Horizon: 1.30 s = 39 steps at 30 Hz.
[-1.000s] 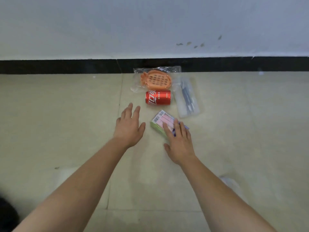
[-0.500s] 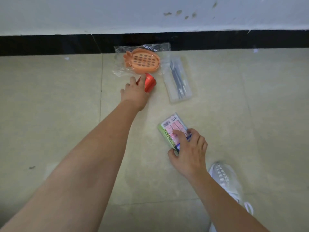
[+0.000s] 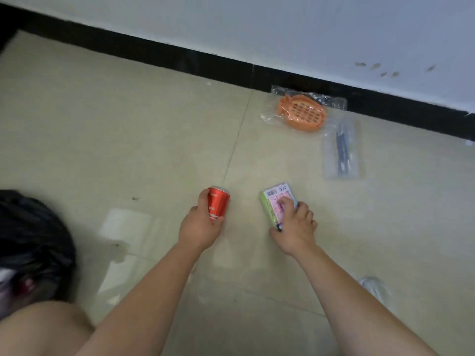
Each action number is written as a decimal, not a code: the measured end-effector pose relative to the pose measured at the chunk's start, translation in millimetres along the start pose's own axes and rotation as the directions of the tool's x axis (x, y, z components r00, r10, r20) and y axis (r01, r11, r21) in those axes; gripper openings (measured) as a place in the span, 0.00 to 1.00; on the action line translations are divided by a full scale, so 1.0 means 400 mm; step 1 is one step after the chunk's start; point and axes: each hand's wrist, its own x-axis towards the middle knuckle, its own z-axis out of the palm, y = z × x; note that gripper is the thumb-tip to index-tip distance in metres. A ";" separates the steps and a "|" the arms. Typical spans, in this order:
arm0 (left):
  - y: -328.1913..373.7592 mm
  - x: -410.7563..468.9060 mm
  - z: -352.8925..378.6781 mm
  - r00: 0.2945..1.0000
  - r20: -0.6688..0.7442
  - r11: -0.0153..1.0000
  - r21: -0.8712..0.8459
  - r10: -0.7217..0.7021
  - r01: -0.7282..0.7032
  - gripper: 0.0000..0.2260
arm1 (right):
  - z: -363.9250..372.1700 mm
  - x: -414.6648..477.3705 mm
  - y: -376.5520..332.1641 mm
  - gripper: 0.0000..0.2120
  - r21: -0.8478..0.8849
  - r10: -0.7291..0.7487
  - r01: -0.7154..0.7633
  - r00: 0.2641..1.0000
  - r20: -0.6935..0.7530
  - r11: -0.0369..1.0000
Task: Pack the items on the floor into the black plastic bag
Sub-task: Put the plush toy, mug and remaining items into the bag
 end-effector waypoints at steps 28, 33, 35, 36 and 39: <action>-0.570 -0.383 -0.512 0.589 -0.317 0.337 -0.938 -0.743 -0.080 0.27 | 0.053 -0.286 -0.920 0.38 0.731 -0.577 0.141 0.719 0.388 0.668; -0.646 -0.472 -0.442 0.563 -0.276 0.397 -0.912 -0.779 0.102 0.34 | 0.147 -0.321 -0.974 0.30 0.761 -0.706 0.171 0.540 0.458 0.625; -0.663 -0.505 -0.458 0.575 -0.277 0.451 -0.874 -0.770 0.182 0.33 | 0.164 -0.332 -1.008 0.36 0.774 -0.742 0.201 0.500 0.446 0.601; -0.672 -0.516 -0.470 0.578 -0.282 0.473 -0.856 -0.766 0.209 0.32 | 0.171 -0.333 -1.021 0.40 0.776 -0.755 0.219 0.486 0.439 0.592; -0.688 -0.525 -0.506 0.559 -0.309 0.508 -0.826 -0.770 0.243 0.32 | 0.192 -0.339 -1.048 0.38 0.833 -0.803 0.160 0.411 0.431 0.529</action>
